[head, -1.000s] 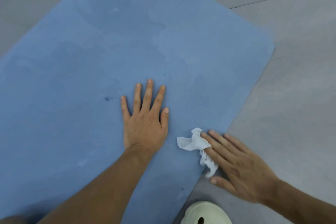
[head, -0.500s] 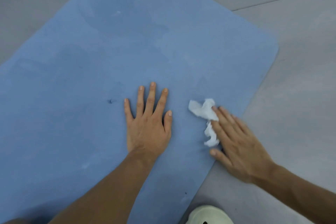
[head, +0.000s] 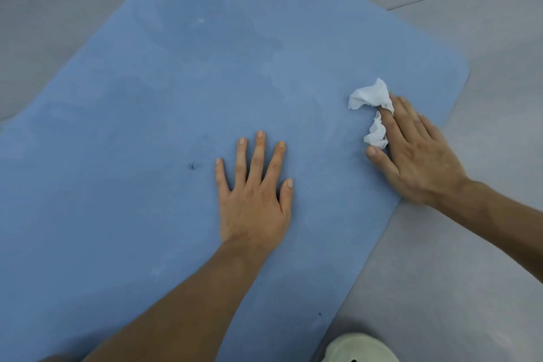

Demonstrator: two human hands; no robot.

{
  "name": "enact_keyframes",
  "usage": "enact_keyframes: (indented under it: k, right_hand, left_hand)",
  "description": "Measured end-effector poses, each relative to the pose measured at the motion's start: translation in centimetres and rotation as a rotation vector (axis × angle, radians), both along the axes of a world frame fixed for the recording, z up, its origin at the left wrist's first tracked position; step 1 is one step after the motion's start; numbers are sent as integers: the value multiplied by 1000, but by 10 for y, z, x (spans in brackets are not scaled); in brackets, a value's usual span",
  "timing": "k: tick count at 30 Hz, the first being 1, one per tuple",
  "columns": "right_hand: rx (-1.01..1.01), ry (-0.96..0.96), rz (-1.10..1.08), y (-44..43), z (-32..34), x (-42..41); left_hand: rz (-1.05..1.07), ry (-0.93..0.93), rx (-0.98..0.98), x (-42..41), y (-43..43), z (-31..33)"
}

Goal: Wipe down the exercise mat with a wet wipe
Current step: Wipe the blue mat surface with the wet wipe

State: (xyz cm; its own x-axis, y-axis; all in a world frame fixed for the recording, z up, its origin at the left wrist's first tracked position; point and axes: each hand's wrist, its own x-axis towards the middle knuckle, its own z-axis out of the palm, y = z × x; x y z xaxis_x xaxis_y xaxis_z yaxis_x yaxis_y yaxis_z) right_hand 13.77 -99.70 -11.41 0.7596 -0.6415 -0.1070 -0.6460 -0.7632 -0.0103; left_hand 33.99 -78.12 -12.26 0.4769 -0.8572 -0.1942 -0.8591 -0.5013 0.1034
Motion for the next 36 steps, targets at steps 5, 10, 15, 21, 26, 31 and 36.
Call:
enact_keyframes:
  k: [5,10,15,21,26,31,36]
  right_hand:
    - [2,-39,167,47,4,9]
    - [11,-51,337,64,-1,24]
    - [-43,-53,0,-10,2,60]
    - [17,-31,-5,0,4,84]
    - [31,-8,187,32,5,84]
    - [-3,5,96,-7,8,105]
    - [72,-26,-122,-75,8,150]
  left_hand:
    - [-79,-2,-42,19,-1,-1]
    - [-125,-23,-63,26,-5,-4]
    - [-205,-12,-42,67,-36,3]
    - [-92,20,-35,104,-94,4]
    - [-20,4,-91,134,-144,7]
    - [33,-15,-45,167,-179,0]
    - [76,11,-118,173,-205,-7]
